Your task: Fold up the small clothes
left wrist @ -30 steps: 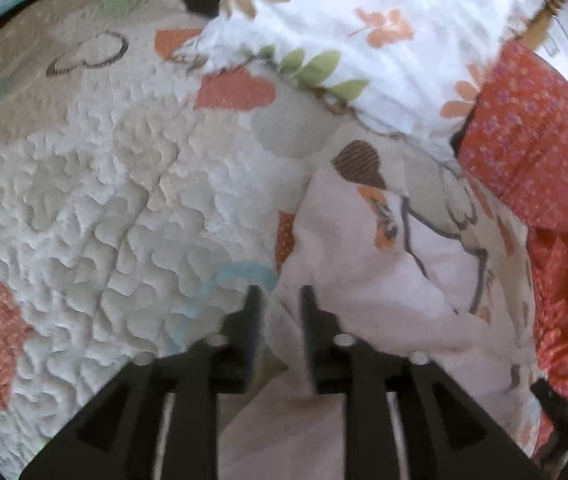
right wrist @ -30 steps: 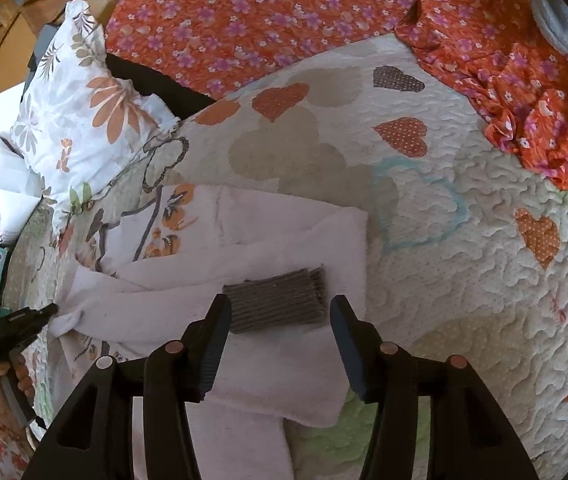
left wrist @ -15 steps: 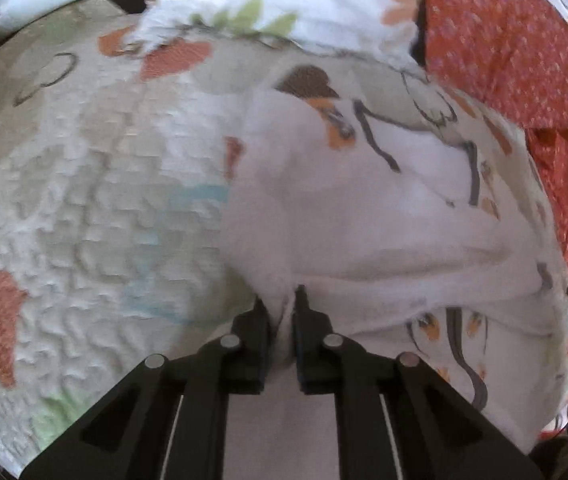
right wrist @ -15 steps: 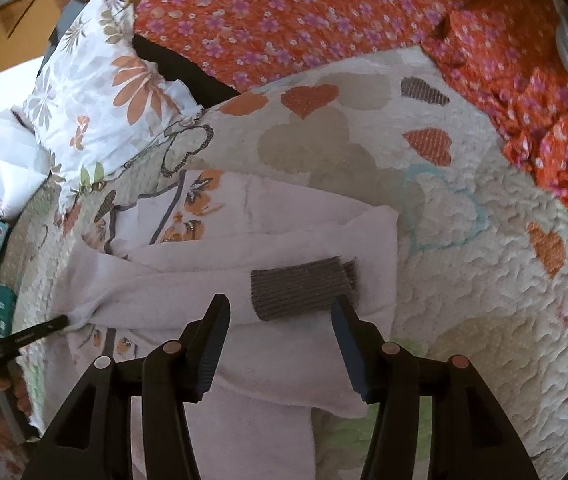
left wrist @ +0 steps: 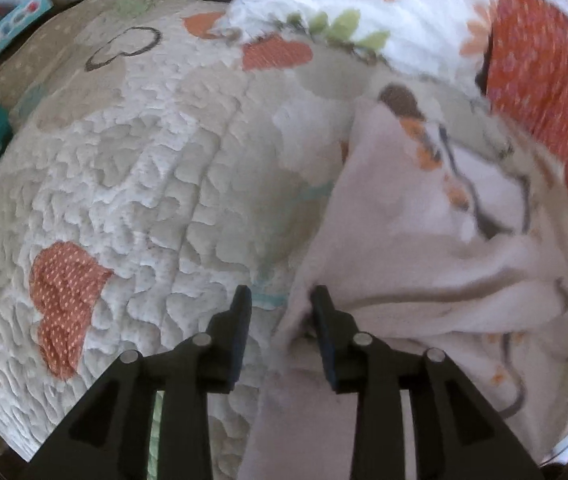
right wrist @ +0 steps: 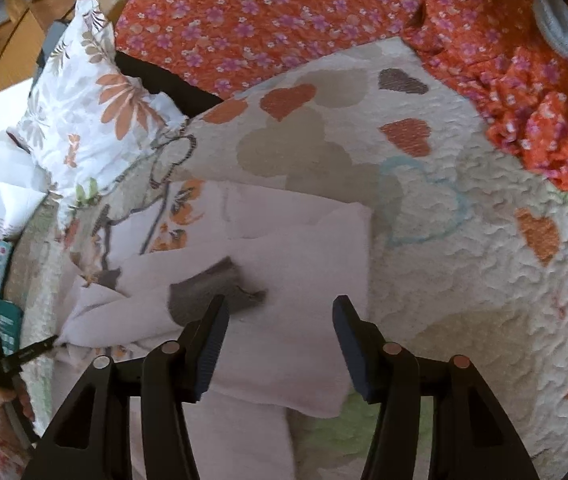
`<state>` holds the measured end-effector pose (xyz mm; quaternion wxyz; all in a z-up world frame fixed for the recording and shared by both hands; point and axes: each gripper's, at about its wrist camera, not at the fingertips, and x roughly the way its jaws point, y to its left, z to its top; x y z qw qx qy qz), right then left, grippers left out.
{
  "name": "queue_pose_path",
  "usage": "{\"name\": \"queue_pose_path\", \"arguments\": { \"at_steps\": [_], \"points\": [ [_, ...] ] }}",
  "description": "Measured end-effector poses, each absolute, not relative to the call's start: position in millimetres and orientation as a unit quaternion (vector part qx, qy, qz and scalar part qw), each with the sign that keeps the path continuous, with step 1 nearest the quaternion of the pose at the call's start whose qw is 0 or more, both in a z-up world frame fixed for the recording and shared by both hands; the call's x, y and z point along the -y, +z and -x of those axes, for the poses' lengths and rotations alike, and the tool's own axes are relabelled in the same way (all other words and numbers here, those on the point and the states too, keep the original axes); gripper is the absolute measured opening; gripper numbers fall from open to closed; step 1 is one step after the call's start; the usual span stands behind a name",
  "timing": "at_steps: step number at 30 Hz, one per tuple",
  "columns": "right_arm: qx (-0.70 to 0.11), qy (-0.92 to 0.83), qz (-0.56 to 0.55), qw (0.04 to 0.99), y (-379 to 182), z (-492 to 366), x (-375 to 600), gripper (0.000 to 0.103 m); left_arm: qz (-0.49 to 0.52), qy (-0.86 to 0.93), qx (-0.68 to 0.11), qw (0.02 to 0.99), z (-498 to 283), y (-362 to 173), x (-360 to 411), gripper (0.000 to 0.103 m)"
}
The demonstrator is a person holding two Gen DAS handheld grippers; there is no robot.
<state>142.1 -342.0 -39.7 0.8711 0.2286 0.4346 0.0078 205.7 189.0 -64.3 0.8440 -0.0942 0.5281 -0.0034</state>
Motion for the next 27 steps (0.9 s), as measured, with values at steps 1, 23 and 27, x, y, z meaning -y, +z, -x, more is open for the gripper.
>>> {"name": "queue_pose_path", "arguments": {
  "at_steps": [1,23,27],
  "points": [
    [-0.432,0.017,-0.237,0.870,-40.1,-146.3,338.7,0.062,0.106,-0.003,-0.516,0.850,-201.6,-57.1,-192.2,0.031],
    [-0.519,0.216,-0.041,0.826,-58.2,-93.8,270.0,0.006,0.027,-0.010,-0.531,0.847,-168.0,-88.9,-176.2,0.053],
    [-0.554,0.159,-0.046,0.816,-79.8,-84.5,307.1,0.007,0.058,-0.015,-0.537,0.842,-160.3,-84.8,-188.2,0.054]
  ]
}}
